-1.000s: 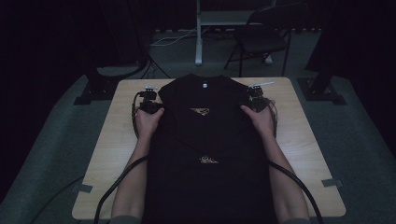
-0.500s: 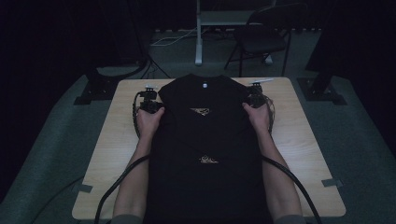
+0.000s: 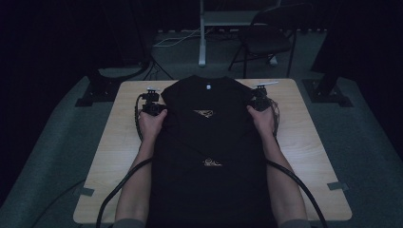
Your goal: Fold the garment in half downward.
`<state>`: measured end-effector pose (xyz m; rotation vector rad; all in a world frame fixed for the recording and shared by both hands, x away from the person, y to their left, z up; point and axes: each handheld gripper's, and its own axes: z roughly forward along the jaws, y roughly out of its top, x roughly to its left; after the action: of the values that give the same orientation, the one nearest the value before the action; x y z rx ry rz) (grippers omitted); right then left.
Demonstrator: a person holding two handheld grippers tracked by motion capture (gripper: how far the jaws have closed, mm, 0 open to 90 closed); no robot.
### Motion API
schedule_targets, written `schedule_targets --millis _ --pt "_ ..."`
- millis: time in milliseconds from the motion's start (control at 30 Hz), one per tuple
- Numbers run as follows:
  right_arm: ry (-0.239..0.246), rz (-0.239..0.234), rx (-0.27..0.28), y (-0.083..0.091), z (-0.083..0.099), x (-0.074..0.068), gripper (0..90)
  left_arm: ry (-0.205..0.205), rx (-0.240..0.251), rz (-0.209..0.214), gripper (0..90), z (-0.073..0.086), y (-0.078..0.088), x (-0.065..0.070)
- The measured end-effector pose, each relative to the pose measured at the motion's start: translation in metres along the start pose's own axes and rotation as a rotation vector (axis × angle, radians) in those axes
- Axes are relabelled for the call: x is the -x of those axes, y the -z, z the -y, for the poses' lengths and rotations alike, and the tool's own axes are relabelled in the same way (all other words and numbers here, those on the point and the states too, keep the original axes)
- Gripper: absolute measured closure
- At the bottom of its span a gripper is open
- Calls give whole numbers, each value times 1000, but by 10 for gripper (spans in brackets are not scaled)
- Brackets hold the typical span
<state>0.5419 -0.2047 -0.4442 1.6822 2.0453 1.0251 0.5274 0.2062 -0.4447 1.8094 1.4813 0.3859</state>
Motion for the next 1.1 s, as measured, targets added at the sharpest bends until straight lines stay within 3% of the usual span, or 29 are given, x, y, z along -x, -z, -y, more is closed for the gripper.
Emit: schedule_targets --millis 367,533,667,767,900,1100 --pt "47 0 1 1 1 -1 836 -21 -12 -7 843 -2 -1 3" --pt "43 -39 27 7 1 4 838 -40 -25 11 845 -4 2 1" --pt "54 -66 45 16 -3 5 841 -23 1 44 847 -10 12 -2" --pt "73 -73 64 25 -8 3 842 -38 16 59 848 -17 23 -1" --pt "77 -62 89 34 -12 0 843 -58 33 42 851 -24 33 0" --pt "85 -61 131 49 -18 -1 844 -65 64 54 853 -30 45 2"
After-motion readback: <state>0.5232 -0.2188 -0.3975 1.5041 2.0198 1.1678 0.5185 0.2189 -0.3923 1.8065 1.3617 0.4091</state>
